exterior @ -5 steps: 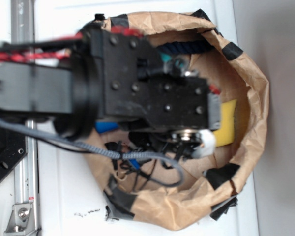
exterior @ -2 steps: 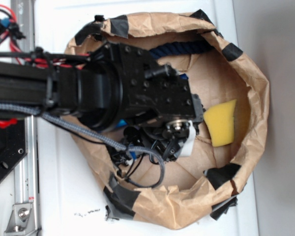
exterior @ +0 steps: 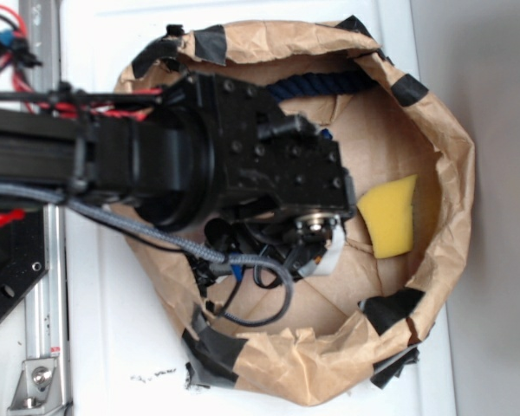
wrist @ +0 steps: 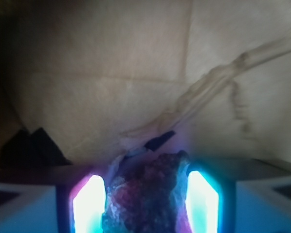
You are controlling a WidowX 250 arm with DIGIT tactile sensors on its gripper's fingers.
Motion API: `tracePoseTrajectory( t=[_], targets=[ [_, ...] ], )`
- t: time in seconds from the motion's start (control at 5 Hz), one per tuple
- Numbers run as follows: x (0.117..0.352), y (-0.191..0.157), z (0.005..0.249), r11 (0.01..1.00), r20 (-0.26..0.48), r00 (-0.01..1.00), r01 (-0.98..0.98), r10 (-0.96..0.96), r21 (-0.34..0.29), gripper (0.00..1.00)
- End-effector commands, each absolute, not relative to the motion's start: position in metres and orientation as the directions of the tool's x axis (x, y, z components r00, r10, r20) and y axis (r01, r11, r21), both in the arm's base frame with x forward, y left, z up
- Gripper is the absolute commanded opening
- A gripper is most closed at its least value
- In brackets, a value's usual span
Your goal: Grab the rock.
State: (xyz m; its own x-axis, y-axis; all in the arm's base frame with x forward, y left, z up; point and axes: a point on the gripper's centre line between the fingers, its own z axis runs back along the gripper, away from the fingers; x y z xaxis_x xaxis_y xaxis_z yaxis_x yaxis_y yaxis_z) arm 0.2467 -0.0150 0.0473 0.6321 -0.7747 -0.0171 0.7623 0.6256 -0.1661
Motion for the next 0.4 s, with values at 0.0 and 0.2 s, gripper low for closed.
tracePoseTrajectory(
  t=[0.0, 0.2],
  targets=[
    [0.2538, -0.0431, 0.1454, 0.894, 0.167, 0.886, 0.446, -0.432, -0.052, 0.00],
    [0.2565, -0.0405, 0.1524, 0.965, 0.168, 0.955, 0.257, -0.246, -0.047, 0.00]
  ],
)
